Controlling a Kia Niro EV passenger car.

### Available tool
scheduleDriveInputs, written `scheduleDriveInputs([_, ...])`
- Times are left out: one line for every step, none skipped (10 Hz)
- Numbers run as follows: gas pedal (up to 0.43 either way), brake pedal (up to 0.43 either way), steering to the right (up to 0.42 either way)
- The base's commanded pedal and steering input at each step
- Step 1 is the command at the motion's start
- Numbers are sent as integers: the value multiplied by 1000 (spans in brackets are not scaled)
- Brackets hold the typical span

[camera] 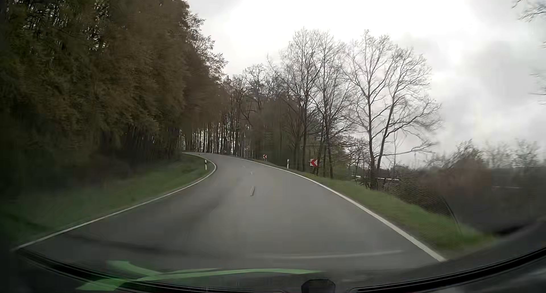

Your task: Follow the waypoints while adhering to traffic rules and regulations

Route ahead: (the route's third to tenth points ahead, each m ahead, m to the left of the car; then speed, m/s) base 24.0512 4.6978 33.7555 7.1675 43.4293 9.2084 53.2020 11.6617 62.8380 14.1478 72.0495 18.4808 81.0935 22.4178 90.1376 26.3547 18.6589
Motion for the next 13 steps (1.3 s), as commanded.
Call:
scheduleDriveInputs([130,0,-26])
scheduleDriveInputs([130,0,-27])
scheduleDriveInputs([130,0,-30])
scheduleDriveInputs([130,0,-30])
scheduleDriveInputs([130,0,-31])
scheduleDriveInputs([130,0,-31])
scheduleDriveInputs([138,0,-30])
scheduleDriveInputs([157,0,-31])
scheduleDriveInputs([169,0,-31])
scheduleDriveInputs([177,0,-31])
scheduleDriveInputs([189,0,-31])
scheduleDriveInputs([189,0,-31])
scheduleDriveInputs([189,0,-30])
